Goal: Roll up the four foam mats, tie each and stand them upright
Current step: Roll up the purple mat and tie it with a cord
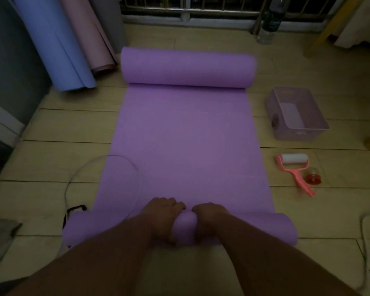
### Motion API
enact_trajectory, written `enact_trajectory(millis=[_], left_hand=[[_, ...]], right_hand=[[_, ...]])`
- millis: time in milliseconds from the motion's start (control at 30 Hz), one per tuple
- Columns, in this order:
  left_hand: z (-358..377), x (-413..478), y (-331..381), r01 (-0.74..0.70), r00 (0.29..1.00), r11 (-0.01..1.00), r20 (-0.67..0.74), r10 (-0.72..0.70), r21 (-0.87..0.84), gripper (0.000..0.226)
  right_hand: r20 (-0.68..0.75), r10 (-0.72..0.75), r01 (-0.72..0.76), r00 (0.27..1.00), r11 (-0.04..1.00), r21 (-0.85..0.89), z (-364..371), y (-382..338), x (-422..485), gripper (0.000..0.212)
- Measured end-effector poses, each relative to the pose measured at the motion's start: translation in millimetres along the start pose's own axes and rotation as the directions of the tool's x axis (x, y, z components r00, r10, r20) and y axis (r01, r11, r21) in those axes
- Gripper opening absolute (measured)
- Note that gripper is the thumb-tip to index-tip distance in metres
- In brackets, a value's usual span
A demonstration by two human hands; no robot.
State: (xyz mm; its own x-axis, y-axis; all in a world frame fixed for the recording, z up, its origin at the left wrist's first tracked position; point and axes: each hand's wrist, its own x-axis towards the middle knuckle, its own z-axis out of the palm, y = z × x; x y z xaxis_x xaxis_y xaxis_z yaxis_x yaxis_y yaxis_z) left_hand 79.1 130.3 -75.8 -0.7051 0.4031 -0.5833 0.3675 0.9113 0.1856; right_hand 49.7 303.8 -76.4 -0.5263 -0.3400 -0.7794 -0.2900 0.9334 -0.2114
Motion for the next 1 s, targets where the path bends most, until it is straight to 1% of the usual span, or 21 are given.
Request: enact_trajectory(millis=[67,133,167,267,333,400,467,500,533,600,667,733,767,800,867,900,933,1000], left_hand=[[-1.9,-3.6,5.4,0.027,0.999,0.999,0.029,-0.027,-0.022,0.093],[-6.7,-4.2,12.3,0.058,0.99,0.997,0.134,-0.052,-0.041,0.088],[-8.7,-2.7,13.9,0.067,0.984,0.997,0.17,-0.059,-0.042,0.087],[-12.6,3.8,6.8,0.094,0.981,0.991,0.178,-0.076,-0.095,0.078],[-12.6,7.5,-1.2,0.093,0.983,0.987,0.172,-0.07,-0.132,0.073],[-13.2,9.1,-4.1,0.085,0.98,0.984,0.189,-0.055,-0.156,0.075],[-11.6,8.1,-2.7,0.07,0.982,0.979,0.188,-0.034,-0.189,0.083],[-8.7,5.6,-1.4,0.064,0.987,0.979,0.159,-0.033,-0.193,0.09],[-4.2,2.1,0.1,0.048,0.994,0.986,0.105,-0.032,-0.162,0.098],[6.9,-6.7,1.4,0.008,0.999,0.999,-0.033,-0.009,-0.041,0.109],[14.9,-13.8,2.4,-0.001,0.995,0.999,-0.097,0.005,0.038,0.106],[16.7,-12.8,5.3,0.041,0.996,0.999,-0.08,-0.039,0.027,0.094],[15.1,-9.8,7.1,0.059,0.997,0.998,-0.051,-0.059,-0.001,0.087],[12.1,-6.7,8.5,0.069,0.997,0.997,-0.021,-0.069,-0.024,0.081],[4.2,-0.1,7.6,0.067,0.997,0.997,0.042,-0.065,-0.047,0.077],[-0.6,3.2,6.5,0.062,0.996,0.997,0.068,-0.058,-0.055,0.077],[-4.4,6.6,5.1,0.058,0.994,0.997,0.093,-0.052,-0.059,0.077],[-11.4,10.3,4.6,0.051,0.99,0.997,0.131,-0.043,-0.057,0.078]], right_hand=[[0.011,0.008,-0.009,1.0,1.0,0.019,-0.2,0.3,4.5,0.065],[0.012,0.006,-0.006,1.0,1.0,0.013,4.4,0.7,6.8,0.067],[-0.017,0.0,0.0,1.0,1.0,-0.01,6.8,1.1,4.7,0.074],[-0.229,-0.063,0.03,0.971,0.989,-0.144,15.3,4.3,-11.0,0.095],[-0.274,-0.119,0.058,0.954,0.973,-0.223,22.9,7.5,-18.0,0.102],[-0.236,-0.096,0.04,0.967,0.972,-0.231,26.6,6.2,-17.6,0.104],[-0.197,-0.035,-0.001,0.98,0.983,-0.181,25.5,1.3,-13.2,0.093],[-0.17,-0.006,-0.02,0.985,0.988,-0.154,22.5,-0.7,-11.0,0.084],[-0.14,0.017,-0.034,0.99,0.991,-0.126,18.1,-1.4,-8.1,0.077],[-0.072,0.038,-0.044,0.997,0.996,-0.079,5.8,-2.0,-1.7,0.069],[-0.002,0.032,-0.032,1.0,0.998,-0.055,-3.0,-3.2,4.9,0.067],[0.017,0.04,-0.039,0.999,0.998,-0.057,0.0,-3.5,11.5,0.066],[0.002,0.055,-0.055,0.998,0.996,-0.069,4.1,-4.2,11.3,0.069],[-0.034,0.053,-0.056,0.998,0.994,-0.094,8.5,-4.2,8.7,0.079],[-0.12,-0.025,0.004,0.992,0.986,-0.169,15.5,-2.3,-1.3,0.102],[-0.163,-0.065,0.032,0.984,0.979,-0.2,17.1,-0.4,-6.2,0.108],[-0.185,-0.083,0.041,0.979,0.975,-0.22,17.7,0.8,-9.5,0.109],[-0.187,-0.056,0.021,0.981,0.982,-0.188,15.8,-1.0,-12.0,0.099]])
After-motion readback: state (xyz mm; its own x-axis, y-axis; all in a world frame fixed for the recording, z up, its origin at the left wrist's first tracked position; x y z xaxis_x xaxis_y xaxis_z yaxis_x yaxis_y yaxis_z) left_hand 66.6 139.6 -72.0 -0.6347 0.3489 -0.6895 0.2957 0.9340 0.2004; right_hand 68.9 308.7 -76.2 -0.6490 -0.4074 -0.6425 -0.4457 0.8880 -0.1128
